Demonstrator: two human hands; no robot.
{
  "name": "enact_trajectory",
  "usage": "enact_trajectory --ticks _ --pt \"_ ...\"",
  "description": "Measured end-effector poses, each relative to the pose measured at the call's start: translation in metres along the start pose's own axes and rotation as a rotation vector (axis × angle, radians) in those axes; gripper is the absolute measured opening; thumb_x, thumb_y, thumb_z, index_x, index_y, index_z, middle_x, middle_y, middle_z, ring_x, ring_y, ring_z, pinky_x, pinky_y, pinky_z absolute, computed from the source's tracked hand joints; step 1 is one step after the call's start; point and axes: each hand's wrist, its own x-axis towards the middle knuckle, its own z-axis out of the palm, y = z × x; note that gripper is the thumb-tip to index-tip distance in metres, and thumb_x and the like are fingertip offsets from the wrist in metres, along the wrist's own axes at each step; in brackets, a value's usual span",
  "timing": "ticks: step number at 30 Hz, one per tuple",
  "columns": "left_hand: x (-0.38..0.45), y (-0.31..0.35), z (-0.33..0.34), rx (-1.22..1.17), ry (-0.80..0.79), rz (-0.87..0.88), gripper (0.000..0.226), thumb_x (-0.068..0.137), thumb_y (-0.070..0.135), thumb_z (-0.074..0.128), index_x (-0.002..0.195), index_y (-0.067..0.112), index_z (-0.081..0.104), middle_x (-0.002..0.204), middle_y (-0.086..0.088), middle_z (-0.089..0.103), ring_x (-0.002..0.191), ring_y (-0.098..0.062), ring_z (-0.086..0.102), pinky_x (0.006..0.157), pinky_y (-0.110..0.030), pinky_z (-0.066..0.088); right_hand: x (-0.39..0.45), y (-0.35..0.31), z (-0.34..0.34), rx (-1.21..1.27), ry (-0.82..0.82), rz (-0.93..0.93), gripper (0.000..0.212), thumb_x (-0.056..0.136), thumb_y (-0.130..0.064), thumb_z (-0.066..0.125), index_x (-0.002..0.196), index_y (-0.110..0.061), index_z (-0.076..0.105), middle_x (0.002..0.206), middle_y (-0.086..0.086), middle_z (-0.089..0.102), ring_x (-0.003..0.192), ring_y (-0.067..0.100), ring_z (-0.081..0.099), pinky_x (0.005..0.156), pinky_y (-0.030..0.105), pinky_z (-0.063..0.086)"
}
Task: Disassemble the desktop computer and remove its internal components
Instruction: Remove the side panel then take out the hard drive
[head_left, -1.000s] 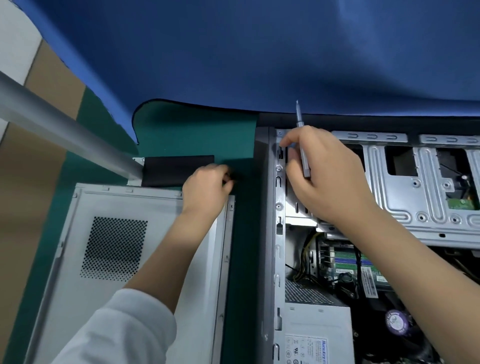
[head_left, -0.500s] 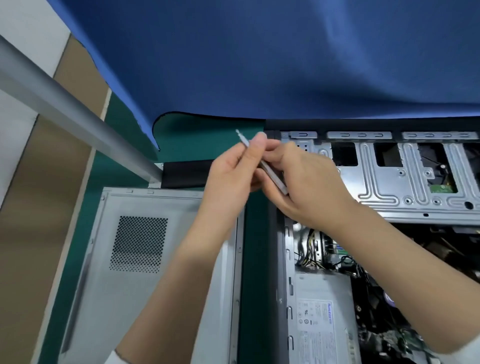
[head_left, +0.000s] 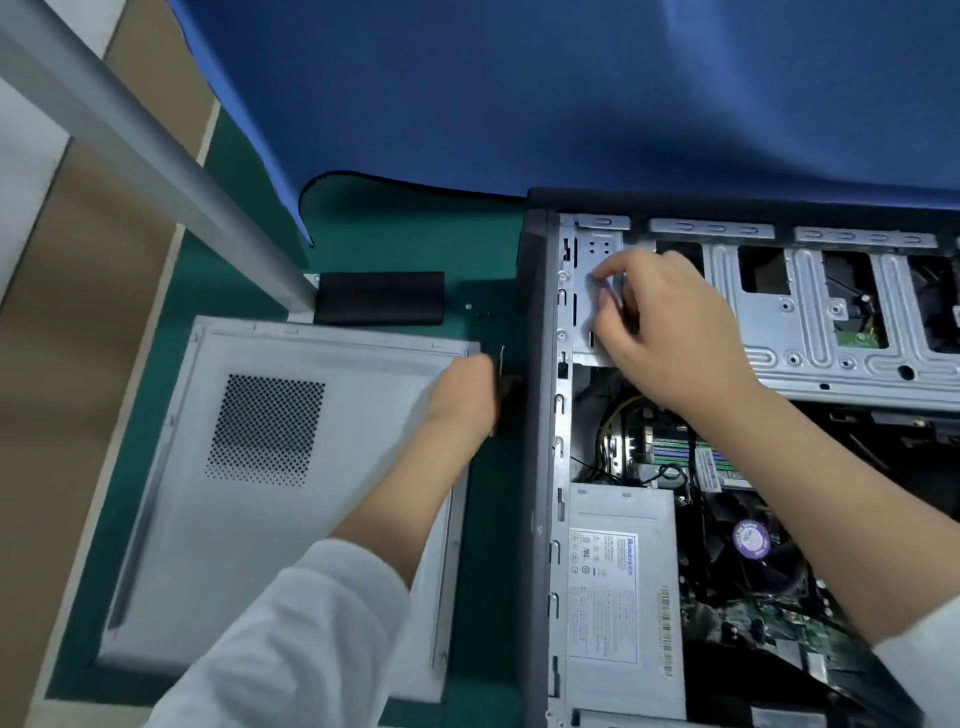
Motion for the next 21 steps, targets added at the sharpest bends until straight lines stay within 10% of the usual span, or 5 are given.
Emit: enact_trajectory --ticks 13,21 --pt "-0.007 -0.01 0.008 -0.329 0.288 -0.031 0.027 0.099 0.027 0.044 0.124 0.016 0.043 0.1 -0.013 0.061 0.084 -0.028 0.055 0.071 -0.034 0.042 0.001 0.003 0.002 0.003 0.027 -0.032 0.017 0.088 -0.02 0.045 0.103 -0.017 0.054 0.077 -0.012 0.041 0.079 0.014 0.04 0.058 0.029 0.029" --pt "-0.051 0.019 -0.034 -0.531 0.559 0.26 0.028 0.1 0.015 0.041 0.12 0.014 0.06 0.113 0.007 0.063 0.107 -0.007 0.057 0.095 -0.018 0.041 -0.008 0.009 -0.006 0.273 -0.03 0.049 0.015 0.091 -0.021 0.043 0.097 -0.025 0.055 0.063 -0.016 0.045 0.065 0.009 0.045 0.053 0.03 0.033"
